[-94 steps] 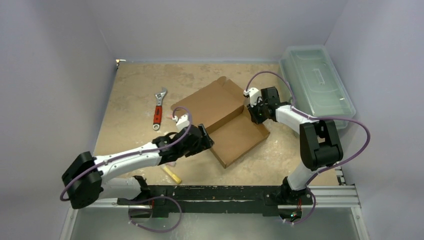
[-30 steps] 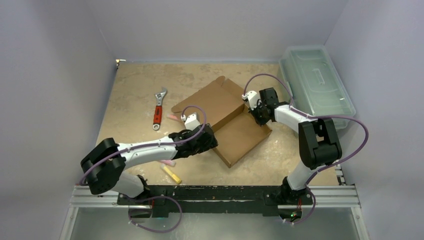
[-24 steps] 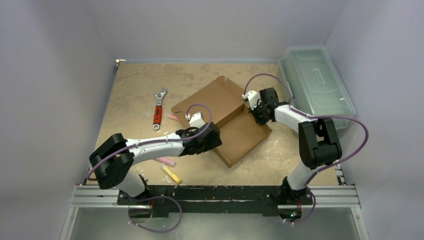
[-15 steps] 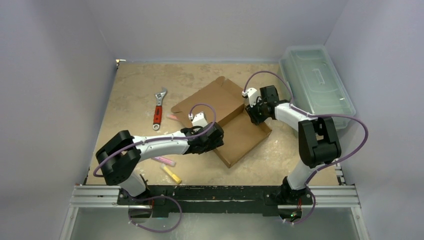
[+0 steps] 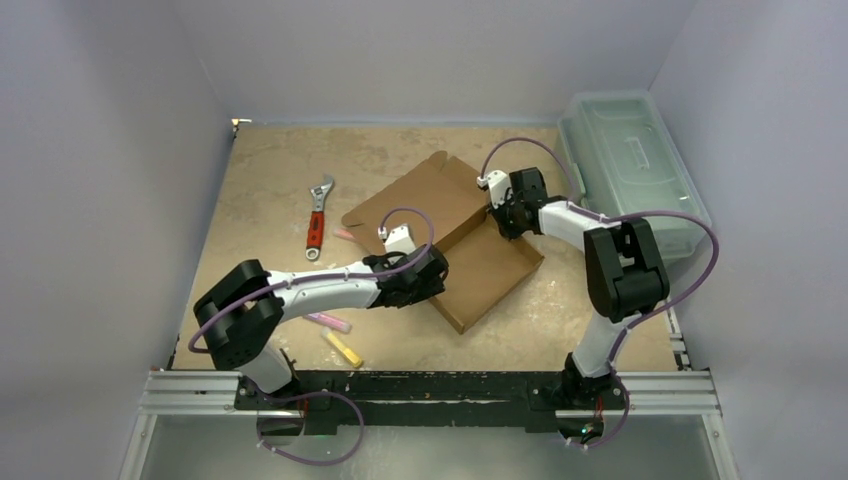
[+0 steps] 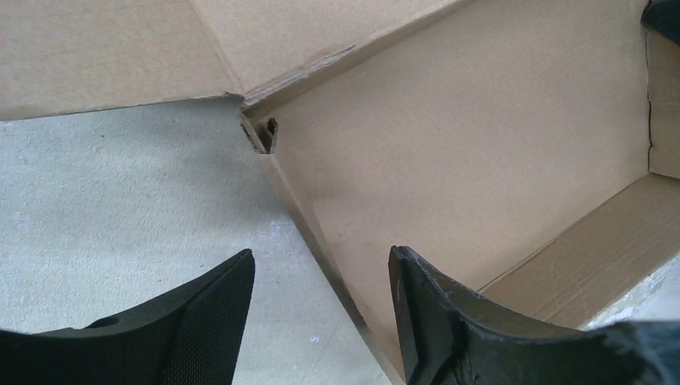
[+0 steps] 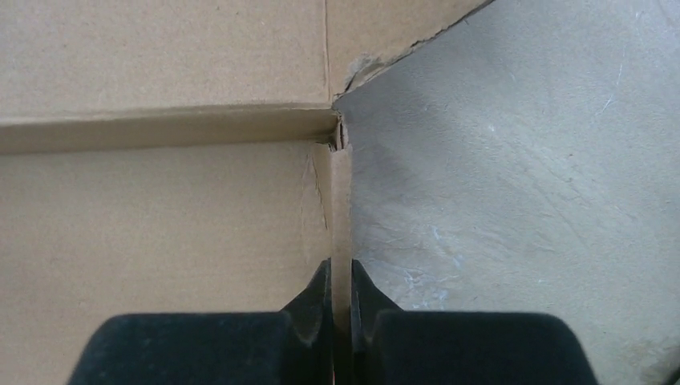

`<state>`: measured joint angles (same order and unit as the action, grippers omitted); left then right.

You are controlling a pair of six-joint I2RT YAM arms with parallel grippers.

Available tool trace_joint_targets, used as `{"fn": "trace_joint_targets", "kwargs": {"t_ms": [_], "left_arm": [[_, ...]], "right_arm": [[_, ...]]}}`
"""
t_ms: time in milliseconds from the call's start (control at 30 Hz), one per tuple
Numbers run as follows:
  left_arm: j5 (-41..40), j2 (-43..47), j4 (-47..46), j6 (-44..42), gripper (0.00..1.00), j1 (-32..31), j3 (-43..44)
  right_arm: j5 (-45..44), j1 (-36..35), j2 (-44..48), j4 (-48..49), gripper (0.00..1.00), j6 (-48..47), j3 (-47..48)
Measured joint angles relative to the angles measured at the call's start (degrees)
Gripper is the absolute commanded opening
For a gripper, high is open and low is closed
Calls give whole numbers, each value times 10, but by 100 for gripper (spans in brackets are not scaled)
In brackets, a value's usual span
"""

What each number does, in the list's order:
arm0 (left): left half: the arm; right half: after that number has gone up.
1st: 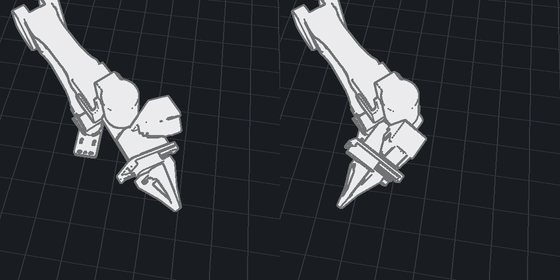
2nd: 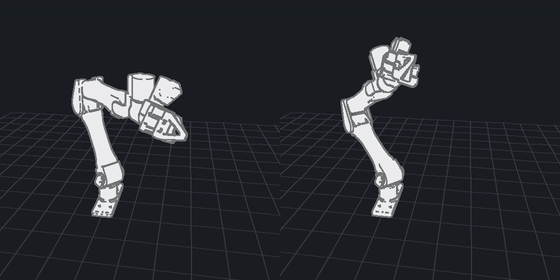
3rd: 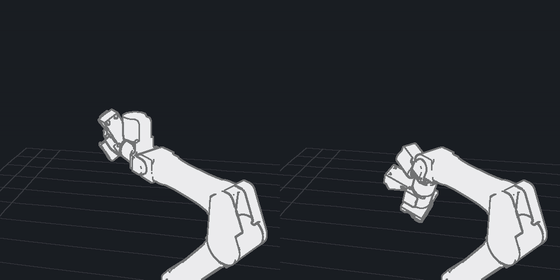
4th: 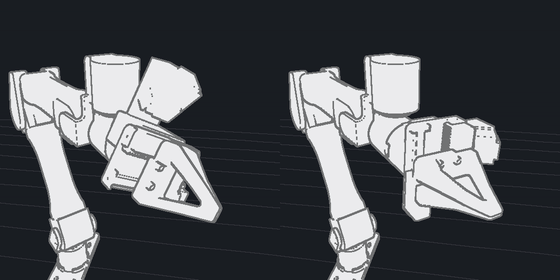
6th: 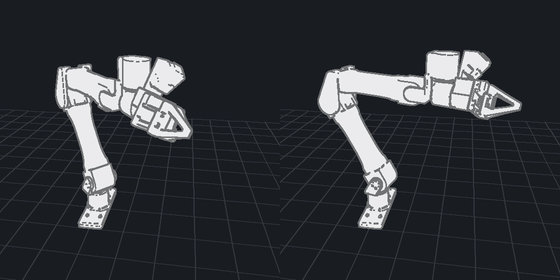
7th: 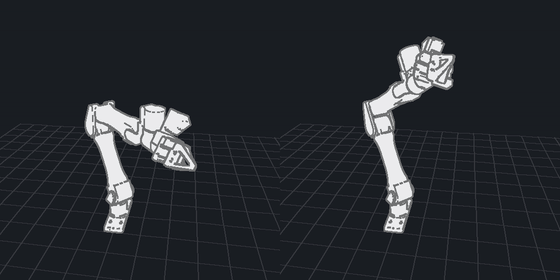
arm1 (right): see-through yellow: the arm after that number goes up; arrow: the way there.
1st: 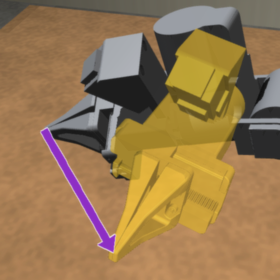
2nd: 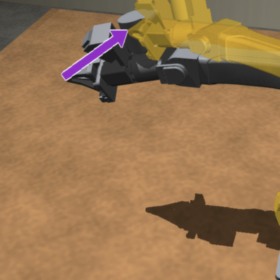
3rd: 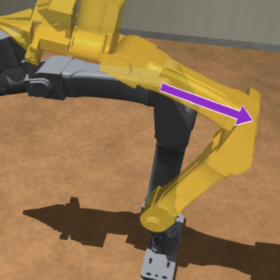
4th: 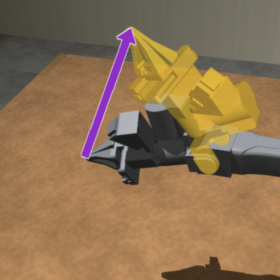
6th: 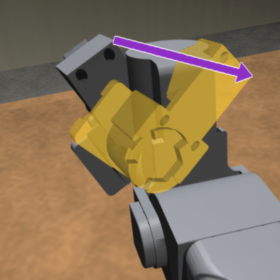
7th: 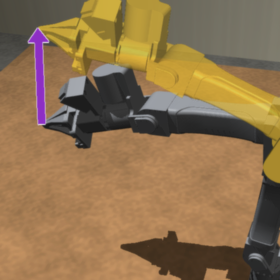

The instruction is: Fold the paper box

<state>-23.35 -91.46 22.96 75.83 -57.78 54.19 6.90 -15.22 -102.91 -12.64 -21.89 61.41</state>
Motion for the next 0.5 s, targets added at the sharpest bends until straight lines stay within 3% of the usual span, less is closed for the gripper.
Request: {"fn": "trace_joint_targets", "kwargs": {"t_ms": [33,67,167,300,500], "left_arm": [[0,-1,0,-3,63,0,1],[-1,-2,2,-10,64,0,4],[-1,-2,4,-53,69,0,15],[10,14,-5,-141,77,0,22],[36,179,-40,-238,91,2,-35]], "right_arm": [[-2,-2,0,2,37,3,0],[-3,-3,0,3,50,7,0],[-1,-4,3,2,73,16,0],[19,-1,53,-14,91,9,-3],[93,17,220,-35,96,-23,-10]]}}
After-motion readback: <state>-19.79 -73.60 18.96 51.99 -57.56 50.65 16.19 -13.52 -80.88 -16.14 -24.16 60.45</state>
